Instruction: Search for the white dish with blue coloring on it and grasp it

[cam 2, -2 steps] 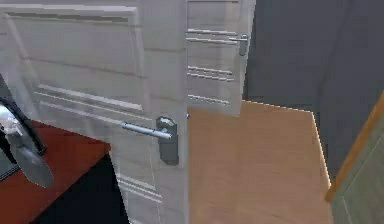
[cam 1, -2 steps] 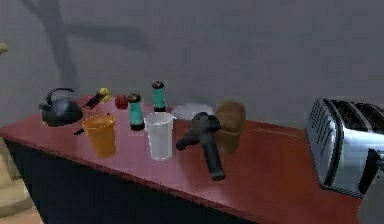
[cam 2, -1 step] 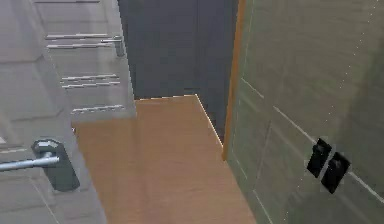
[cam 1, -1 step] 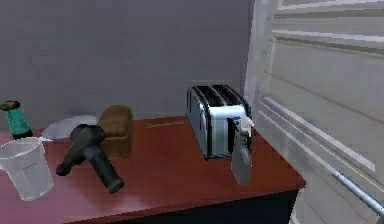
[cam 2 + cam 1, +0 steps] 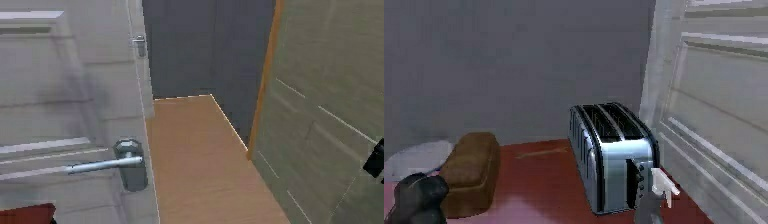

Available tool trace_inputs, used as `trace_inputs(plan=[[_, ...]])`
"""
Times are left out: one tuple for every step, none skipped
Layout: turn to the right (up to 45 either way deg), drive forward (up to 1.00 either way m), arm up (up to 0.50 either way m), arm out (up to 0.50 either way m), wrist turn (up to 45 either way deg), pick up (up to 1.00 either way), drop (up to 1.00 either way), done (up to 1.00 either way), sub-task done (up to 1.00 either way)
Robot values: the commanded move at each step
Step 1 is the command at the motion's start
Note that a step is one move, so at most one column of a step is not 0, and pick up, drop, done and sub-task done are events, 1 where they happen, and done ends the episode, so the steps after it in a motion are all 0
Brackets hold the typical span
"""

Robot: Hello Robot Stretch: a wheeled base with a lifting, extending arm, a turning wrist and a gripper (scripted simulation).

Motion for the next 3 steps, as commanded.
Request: trace_inputs(plan=[[-45.0, 0.0, 0.0, 0.0, 0.0, 0.0, 0.0, 0.0, 0.0], [-45.0, 0.0, 0.0, 0.0, 0.0, 0.0, 0.0, 0.0, 0.0], [-39.0, 0.0, 0.0, 0.0, 0.0, 0.0, 0.0, 0.0, 0.0]])
